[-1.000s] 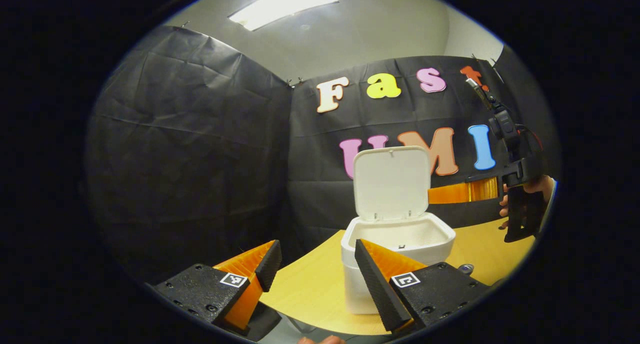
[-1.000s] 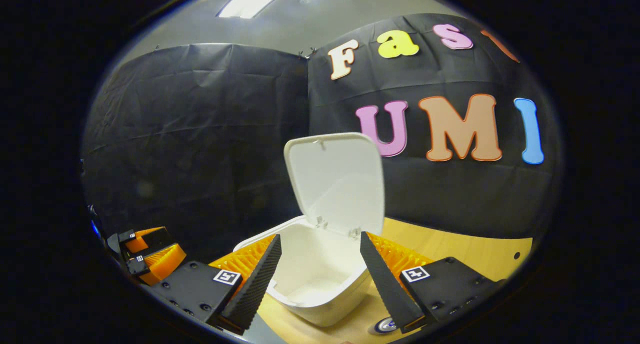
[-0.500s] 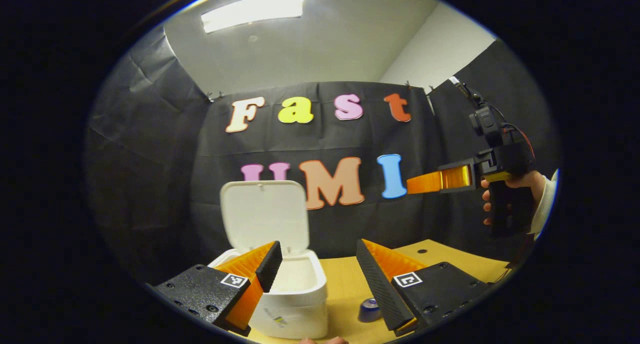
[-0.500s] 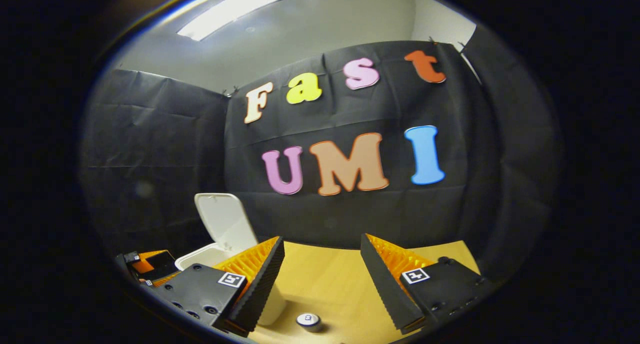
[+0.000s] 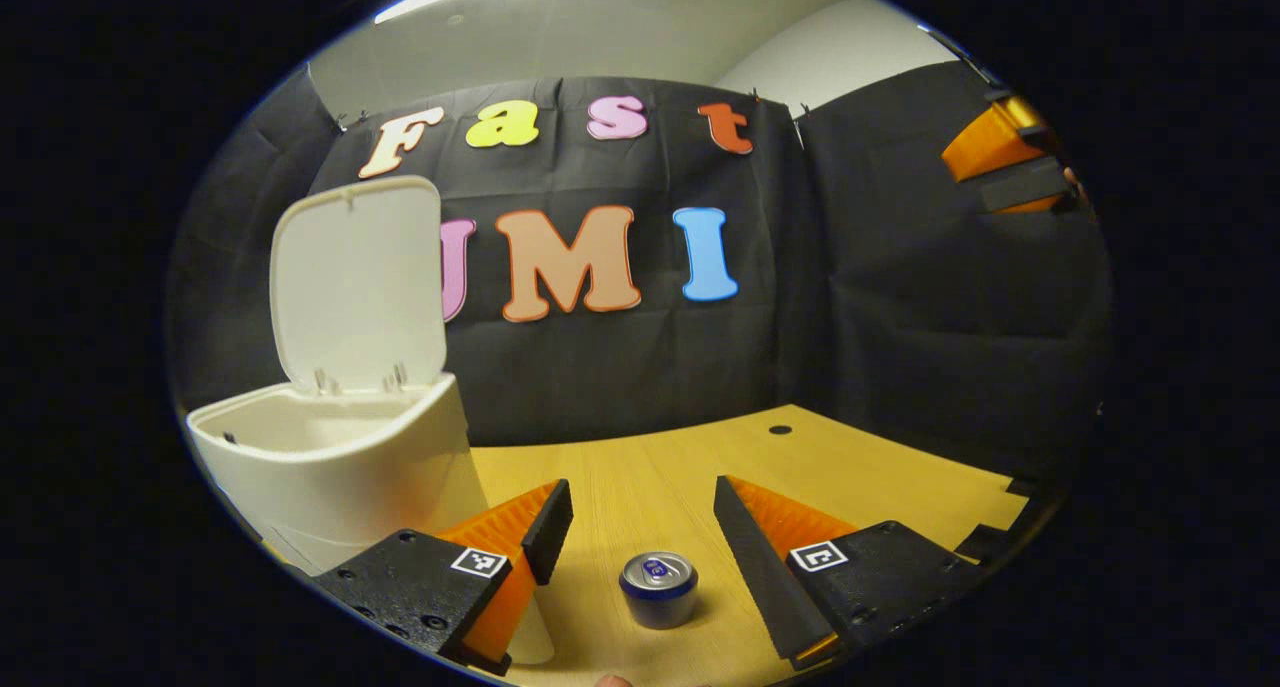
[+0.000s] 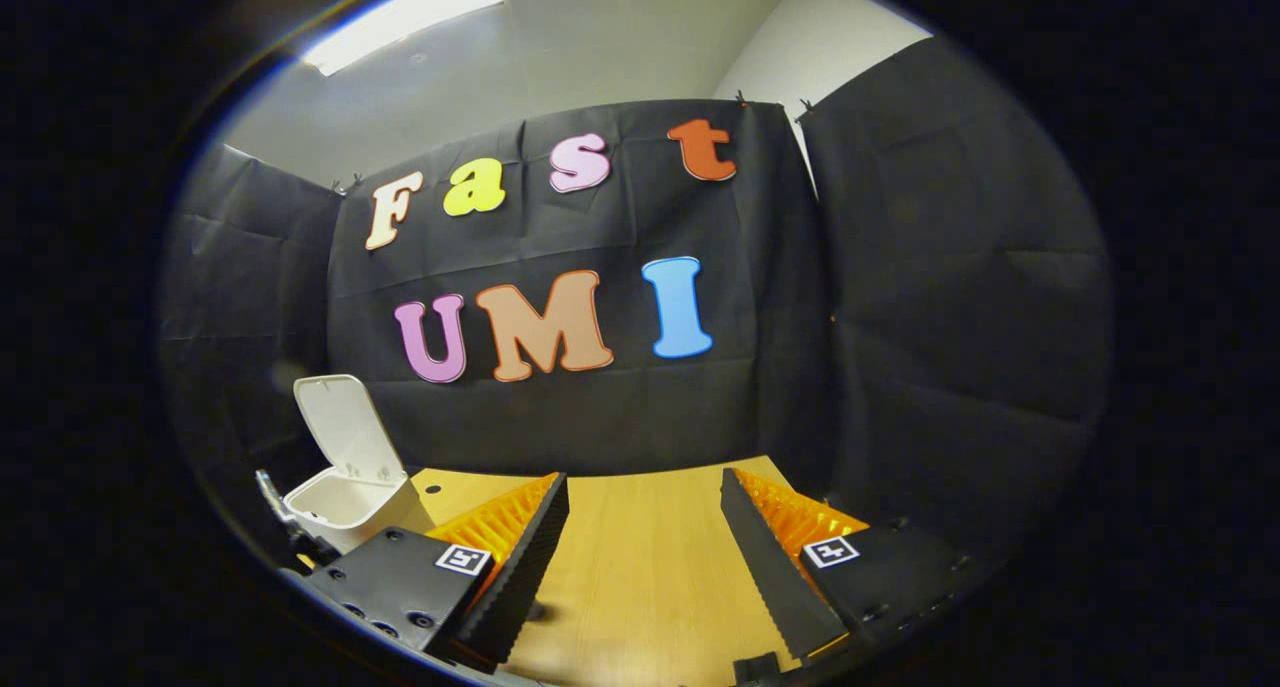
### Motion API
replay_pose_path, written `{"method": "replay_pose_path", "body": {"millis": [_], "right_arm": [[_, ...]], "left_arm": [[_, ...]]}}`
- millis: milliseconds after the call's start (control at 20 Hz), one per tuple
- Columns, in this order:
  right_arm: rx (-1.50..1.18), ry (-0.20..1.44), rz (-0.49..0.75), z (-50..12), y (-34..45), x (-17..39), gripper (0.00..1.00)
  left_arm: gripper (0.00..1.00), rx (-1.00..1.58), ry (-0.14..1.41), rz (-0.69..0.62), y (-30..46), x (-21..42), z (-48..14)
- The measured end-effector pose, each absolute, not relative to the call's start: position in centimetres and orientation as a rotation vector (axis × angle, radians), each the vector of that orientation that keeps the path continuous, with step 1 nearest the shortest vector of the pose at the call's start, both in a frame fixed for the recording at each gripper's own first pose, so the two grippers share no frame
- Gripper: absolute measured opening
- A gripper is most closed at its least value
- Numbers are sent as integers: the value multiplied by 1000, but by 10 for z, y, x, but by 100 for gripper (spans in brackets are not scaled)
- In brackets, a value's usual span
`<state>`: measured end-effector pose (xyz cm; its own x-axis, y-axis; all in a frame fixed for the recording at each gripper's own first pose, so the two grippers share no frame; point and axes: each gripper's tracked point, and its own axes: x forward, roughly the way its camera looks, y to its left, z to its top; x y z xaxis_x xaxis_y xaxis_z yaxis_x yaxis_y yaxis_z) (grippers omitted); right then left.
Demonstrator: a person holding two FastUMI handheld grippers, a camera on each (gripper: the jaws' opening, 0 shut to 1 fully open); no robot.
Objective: Press the lid of the desktop garbage bin to open it, pick up the crumpled paper on the desktop and throw it into the bin, then pick up the pop can on the desktop and drop it into the bin, and finally close the garbage bin lid.
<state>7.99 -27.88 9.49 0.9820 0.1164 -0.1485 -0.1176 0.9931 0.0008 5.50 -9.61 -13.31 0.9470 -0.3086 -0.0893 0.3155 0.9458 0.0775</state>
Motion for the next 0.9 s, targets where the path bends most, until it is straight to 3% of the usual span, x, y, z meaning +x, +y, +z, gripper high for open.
{"method": "replay_pose_path", "body": {"millis": [450,900], "right_arm": [[-52,143,-85,83,-334,48,97],[-36,190,-121,61,-344,40,97]], "left_arm": [[86,99,259,-278,-105,86,-238],[78,117,342,-275,-107,85,-270]]}}
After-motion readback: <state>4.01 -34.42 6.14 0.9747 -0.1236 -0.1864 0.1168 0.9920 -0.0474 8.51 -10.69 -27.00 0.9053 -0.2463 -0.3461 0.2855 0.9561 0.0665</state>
